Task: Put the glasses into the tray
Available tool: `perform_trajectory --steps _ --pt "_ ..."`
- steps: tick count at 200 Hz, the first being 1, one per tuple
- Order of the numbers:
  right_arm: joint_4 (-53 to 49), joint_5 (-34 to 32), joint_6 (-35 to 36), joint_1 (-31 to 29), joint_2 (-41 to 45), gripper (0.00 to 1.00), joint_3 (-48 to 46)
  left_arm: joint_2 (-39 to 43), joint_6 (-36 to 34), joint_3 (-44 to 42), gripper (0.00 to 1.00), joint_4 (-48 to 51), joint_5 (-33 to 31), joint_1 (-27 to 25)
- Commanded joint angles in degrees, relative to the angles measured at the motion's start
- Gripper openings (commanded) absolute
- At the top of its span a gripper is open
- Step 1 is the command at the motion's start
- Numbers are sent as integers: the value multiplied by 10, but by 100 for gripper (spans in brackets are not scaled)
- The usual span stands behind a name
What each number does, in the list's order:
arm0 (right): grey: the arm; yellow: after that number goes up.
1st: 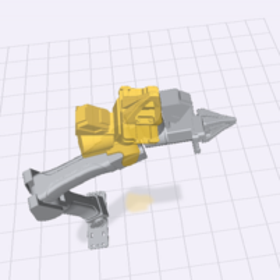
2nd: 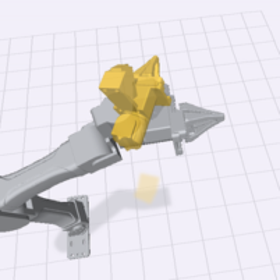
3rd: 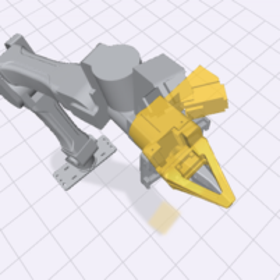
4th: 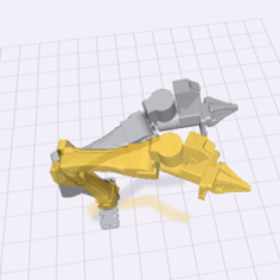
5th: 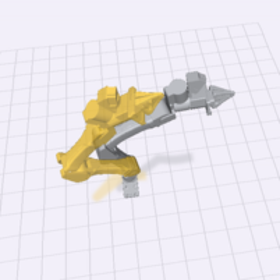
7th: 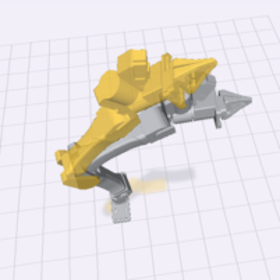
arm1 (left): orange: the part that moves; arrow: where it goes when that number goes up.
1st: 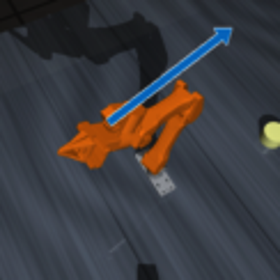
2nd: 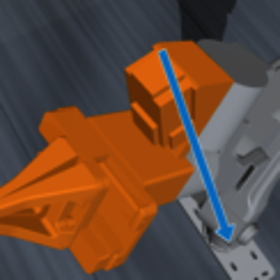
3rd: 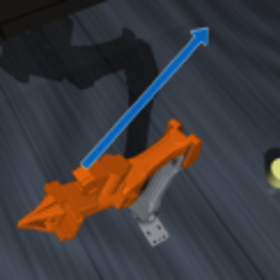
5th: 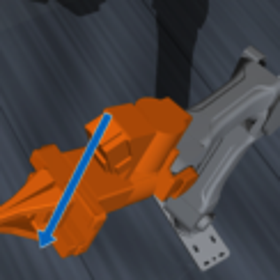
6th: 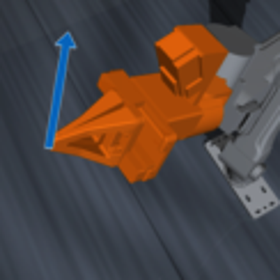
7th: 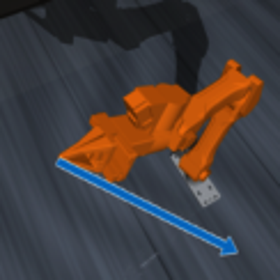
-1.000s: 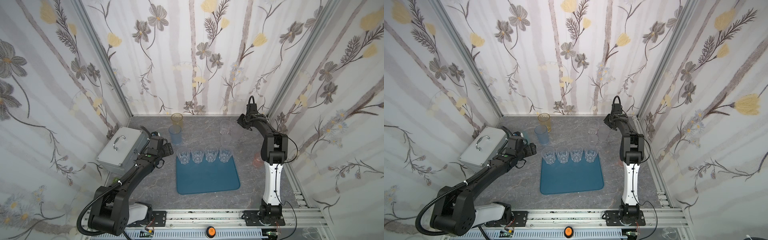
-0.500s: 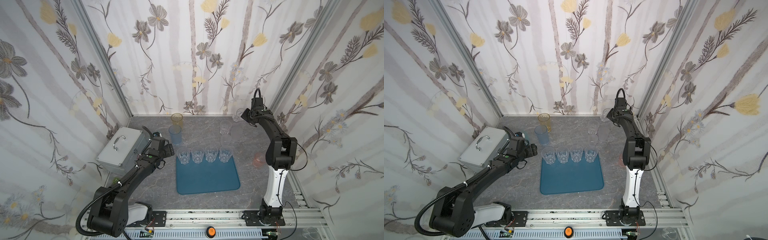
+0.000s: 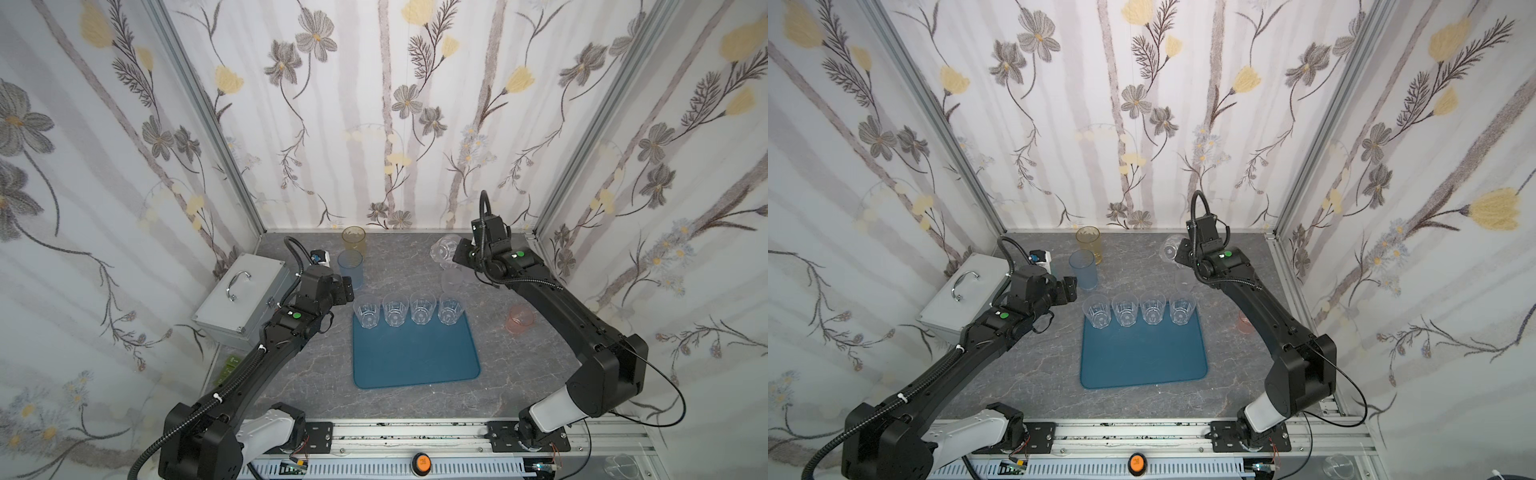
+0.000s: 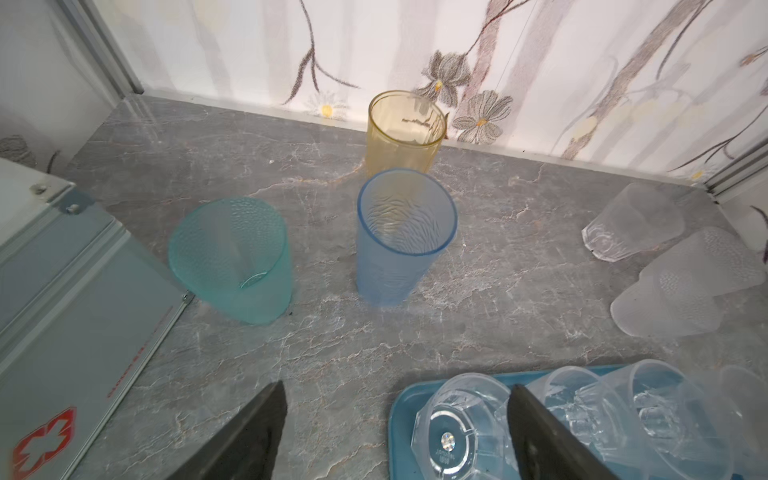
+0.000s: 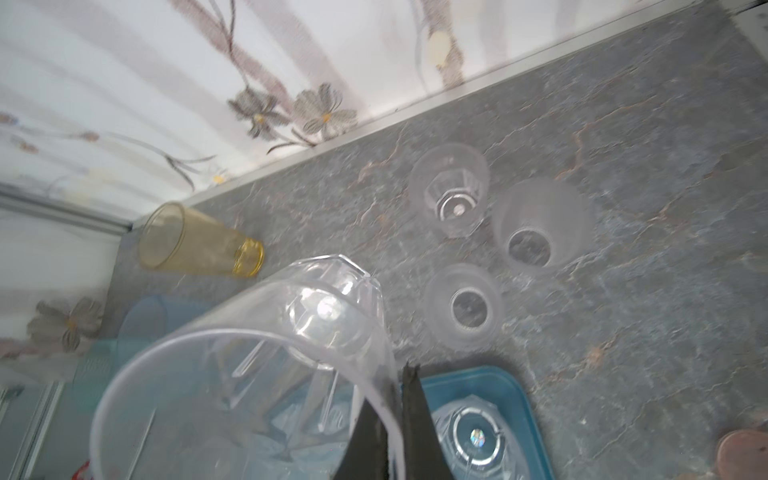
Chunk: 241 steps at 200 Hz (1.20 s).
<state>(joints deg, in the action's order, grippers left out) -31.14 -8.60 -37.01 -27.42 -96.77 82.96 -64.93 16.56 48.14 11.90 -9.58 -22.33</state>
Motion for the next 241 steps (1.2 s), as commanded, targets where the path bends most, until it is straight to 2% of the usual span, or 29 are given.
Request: perform_trajectory --steps 1,51,112,143,174,241 --pt "-12 -37 -24 -70 9 4 -14 4 23 -12 86 51 -28 -7" --pt "-69 -62 -32 -220 -3 4 1 12 87 -68 87 55 -9 1" --pt "-108 -43 -42 -323 -67 3 16 15 119 -106 87 52 33 55" --pt "-107 -33 -29 -342 -140 3 55 28 128 -108 87 46 43 62" --pt "-142 -56 -8 -351 -223 2 112 38 128 -112 87 41 42 63" --pt "-169 -65 17 -350 -296 3 160 31 124 -113 87 34 37 64"
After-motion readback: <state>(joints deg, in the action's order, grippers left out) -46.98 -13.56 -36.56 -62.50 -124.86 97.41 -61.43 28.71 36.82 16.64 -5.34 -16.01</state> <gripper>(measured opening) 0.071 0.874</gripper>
